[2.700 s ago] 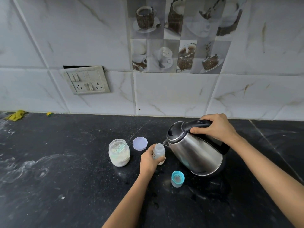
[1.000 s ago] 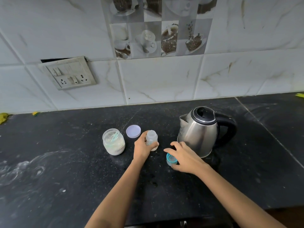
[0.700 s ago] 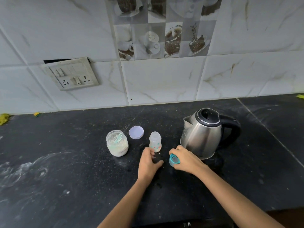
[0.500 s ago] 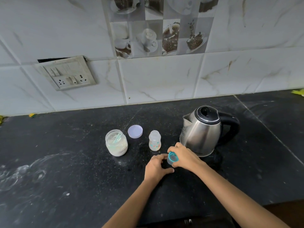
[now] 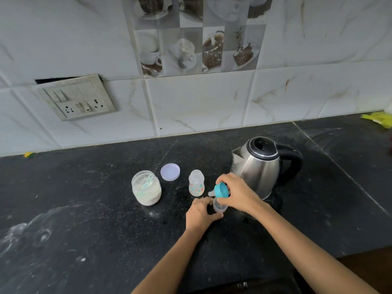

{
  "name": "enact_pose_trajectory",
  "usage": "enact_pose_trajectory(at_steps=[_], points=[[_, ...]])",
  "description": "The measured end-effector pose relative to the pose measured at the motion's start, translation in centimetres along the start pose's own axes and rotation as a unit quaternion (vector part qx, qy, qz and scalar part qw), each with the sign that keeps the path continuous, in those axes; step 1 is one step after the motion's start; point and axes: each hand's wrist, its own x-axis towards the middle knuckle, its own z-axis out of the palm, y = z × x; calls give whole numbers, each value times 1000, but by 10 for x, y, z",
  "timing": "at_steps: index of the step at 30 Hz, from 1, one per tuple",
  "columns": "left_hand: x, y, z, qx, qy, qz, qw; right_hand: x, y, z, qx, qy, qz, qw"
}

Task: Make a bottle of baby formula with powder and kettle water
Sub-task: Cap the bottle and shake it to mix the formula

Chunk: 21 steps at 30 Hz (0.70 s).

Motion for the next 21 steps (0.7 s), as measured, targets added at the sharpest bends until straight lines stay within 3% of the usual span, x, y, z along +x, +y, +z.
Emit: enact_pose_trajectory(at_steps=[5, 9, 13, 16, 21], points=[[-4, -4, -6, -55, -19, -5, 998, 11, -18, -16, 213, 66, 17, 975], [-8, -8, -25, -121, 79, -12, 989, 31, -27, -11, 279, 49, -26, 959], [1, -15, -42, -166, 159, -46, 972, 51, -30, 6, 330, 61, 17, 942], [15, -18, -53, -181, 133, -61, 973, 62, -29, 18, 354, 53, 50, 933], [36, -20, -61, -207, 42, -50, 976, 69, -18, 30, 306, -7, 16, 952]])
